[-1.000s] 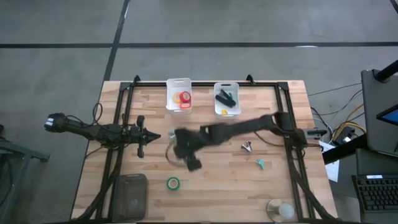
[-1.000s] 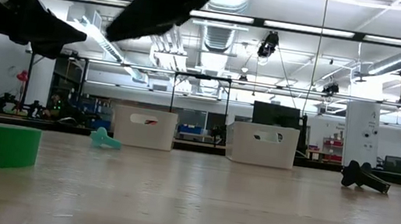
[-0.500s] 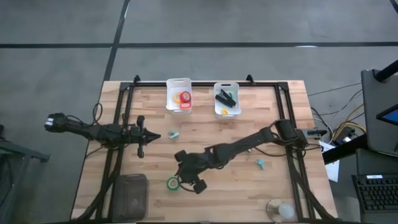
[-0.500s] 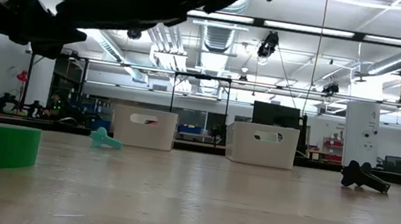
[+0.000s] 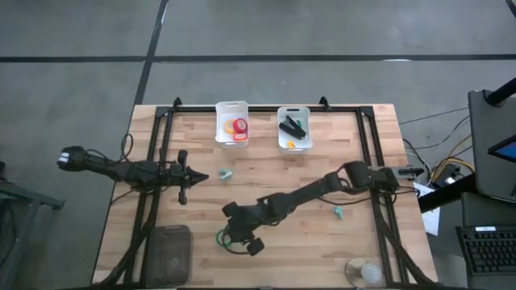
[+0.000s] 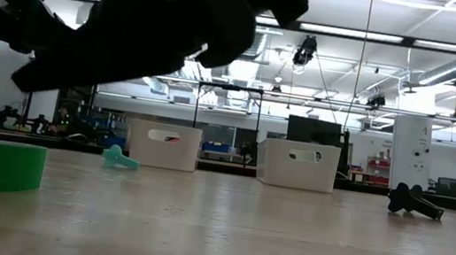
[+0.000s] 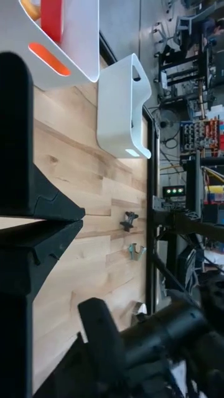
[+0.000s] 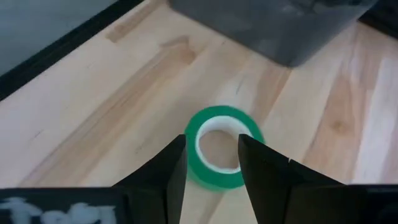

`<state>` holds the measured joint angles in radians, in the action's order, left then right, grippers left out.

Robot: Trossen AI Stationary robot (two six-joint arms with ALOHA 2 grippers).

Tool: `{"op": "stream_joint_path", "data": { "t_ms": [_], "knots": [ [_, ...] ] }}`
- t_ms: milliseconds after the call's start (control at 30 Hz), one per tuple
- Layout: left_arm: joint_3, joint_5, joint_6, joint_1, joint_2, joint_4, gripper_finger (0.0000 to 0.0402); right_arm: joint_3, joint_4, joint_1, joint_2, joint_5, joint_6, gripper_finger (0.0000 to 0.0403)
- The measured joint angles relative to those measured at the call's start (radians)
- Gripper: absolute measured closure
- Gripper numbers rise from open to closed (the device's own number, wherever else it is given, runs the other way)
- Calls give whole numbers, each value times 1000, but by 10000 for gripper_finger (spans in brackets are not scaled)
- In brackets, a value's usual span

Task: Pick and place Stapler, Stapler remover, tape
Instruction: Put the green tape into the left white bin

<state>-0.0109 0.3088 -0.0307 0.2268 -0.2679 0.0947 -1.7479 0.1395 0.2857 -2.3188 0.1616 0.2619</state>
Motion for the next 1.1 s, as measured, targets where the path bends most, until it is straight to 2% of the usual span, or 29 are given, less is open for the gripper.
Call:
{"op": "stream_joint_path", "data": {
  "t_ms": [500, 800, 967, 1100],
  "knots": [
    [0, 0, 0, 0, -4, -15, 390, -27, -9, 4, -70, 26, 9, 275],
    [0, 0, 0, 0, -4, -16, 390, -37, 63, -2, -84, 23, 32, 276],
    [0, 0, 0, 0, -4, -19, 390, -38, 91, -2, -91, 20, 34, 299],
    [0, 0, 0, 0, -4, -21, 390, -54, 253, -2, -91, 5, 38, 328]
  ]
}}
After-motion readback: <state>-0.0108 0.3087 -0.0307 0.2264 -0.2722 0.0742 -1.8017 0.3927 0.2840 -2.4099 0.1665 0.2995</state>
